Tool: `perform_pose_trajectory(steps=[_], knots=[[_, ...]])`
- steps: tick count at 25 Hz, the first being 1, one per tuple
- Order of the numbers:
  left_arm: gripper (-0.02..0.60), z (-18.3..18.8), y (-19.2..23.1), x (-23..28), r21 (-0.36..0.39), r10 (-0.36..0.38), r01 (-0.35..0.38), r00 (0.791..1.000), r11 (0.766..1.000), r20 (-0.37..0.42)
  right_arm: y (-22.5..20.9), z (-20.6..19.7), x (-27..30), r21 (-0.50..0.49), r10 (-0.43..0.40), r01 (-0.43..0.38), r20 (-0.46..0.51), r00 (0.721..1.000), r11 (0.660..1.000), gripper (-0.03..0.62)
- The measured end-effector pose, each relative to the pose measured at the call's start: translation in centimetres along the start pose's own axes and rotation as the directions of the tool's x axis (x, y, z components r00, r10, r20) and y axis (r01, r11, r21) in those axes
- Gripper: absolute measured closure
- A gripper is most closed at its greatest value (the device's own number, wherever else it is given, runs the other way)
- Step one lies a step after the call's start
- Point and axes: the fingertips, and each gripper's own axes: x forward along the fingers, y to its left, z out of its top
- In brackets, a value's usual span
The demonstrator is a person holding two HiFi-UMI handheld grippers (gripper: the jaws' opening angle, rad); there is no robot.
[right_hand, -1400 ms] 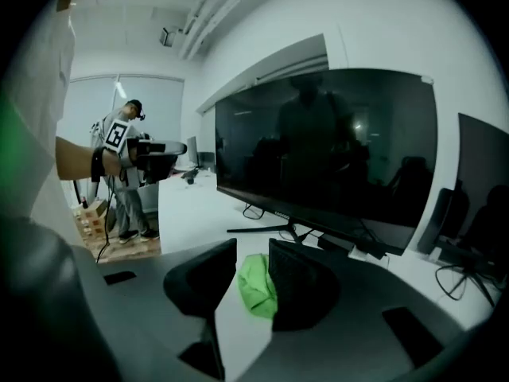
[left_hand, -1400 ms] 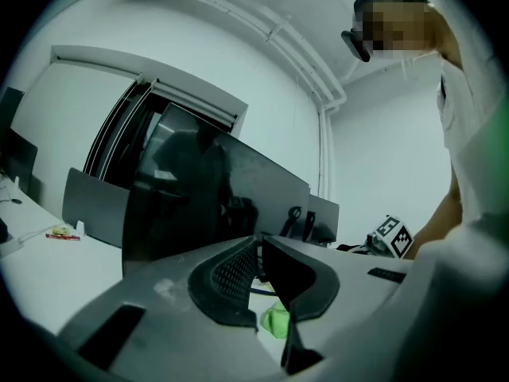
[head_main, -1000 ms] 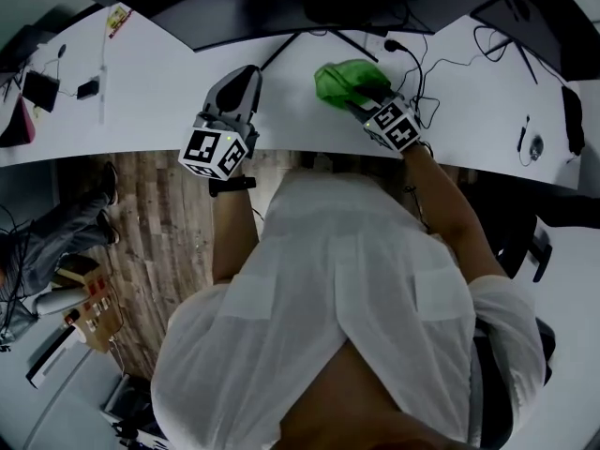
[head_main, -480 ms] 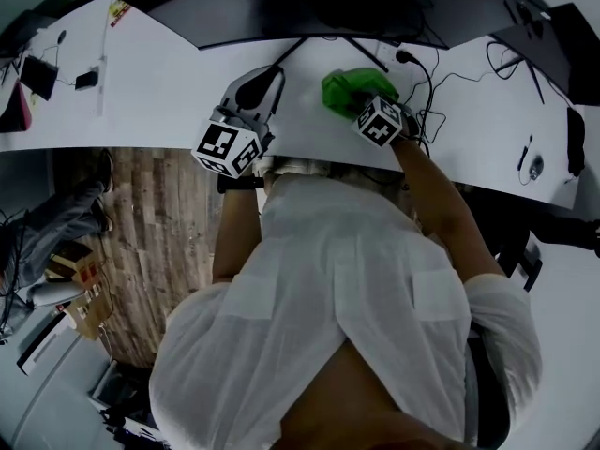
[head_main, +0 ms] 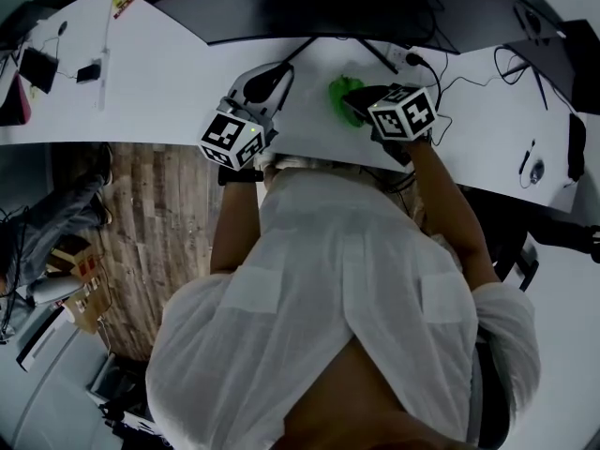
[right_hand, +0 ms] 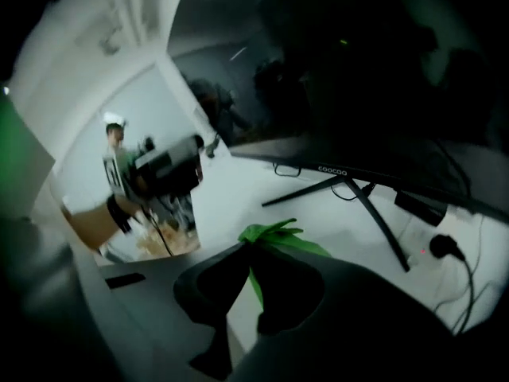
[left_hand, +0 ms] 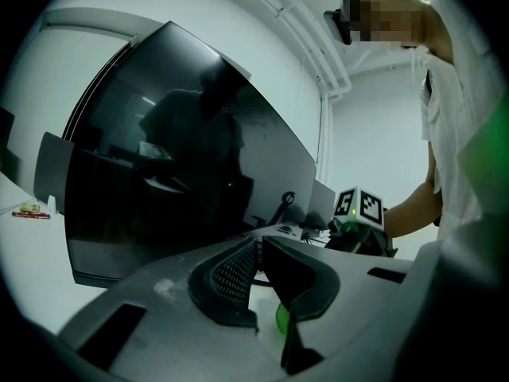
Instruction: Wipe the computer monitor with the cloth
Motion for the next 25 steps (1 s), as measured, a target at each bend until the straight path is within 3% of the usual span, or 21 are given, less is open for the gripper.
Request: perform_pose_trajectory(steps=[3, 6, 10, 13, 16, 20, 23, 24, 25], knots=[[0.555, 0.3, 0.1, 0.3, 0.01, -0.029, 0.029, 1.0, 1.0, -0.008, 1.6, 3.6, -2.6, 0.202, 0.087, -0.116, 0.144, 0.986, 0.973, 0.571], [0.552, 0.8, -1.1, 0.5, 0.04, -0.102, 0.102, 0.995, 0.994, -0.007, 2.5, 6.5, -5.2, 0.225, 0.118, -0.182, 0.27, 0.956, 0.957, 0.572], [0.419, 0.1, -3.4, 0.8, 0.103, -0.191, 0.197, 0.98, 0.975, -0.059, 3.0, 9.0, -7.6, 0.202, 0.107, -0.184, 0.342, 0.934, 0.962, 0.571], [0.352, -1.3, -4.7, 1.9, 0.167, -0.208, 0.228, 0.969, 0.959, -0.13, 4.2, 10.3, -8.5, 0.157, 0.136, -0.202, 0.351, 0.926, 0.967, 0.573], [0.337, -2.2, -6.2, 3.6, 0.224, -0.206, 0.244, 0.962, 0.943, -0.181, 5.1, 10.8, -9.1, 0.135, 0.134, -0.191, 0.348, 0.928, 0.972, 0.573], [0.322, -2.6, -8.1, 5.4, 0.213, -0.223, 0.265, 0.953, 0.941, -0.204, 5.2, 10.6, -9.7, 0.114, 0.118, -0.165, 0.343, 0.932, 0.98, 0.571], [0.321, -3.7, -8.7, 5.2, 0.19, -0.254, 0.307, 0.932, 0.933, -0.259, 5.4, 9.2, -9.6, 0.048, 0.12, -0.14, 0.292, 0.949, 0.989, 0.572], [0.359, -4.0, -8.8, 4.8, 0.184, -0.269, 0.325, 0.923, 0.928, -0.276, 5.2, 8.5, -9.5, 0.026, 0.108, -0.119, 0.266, 0.958, 0.993, 0.571], [0.455, -4.3, -8.8, 4.5, 0.178, -0.281, 0.34, 0.915, 0.923, -0.289, 4.8, 7.9, -9.4, 0.01, 0.093, -0.098, 0.244, 0.965, 0.995, 0.571]])
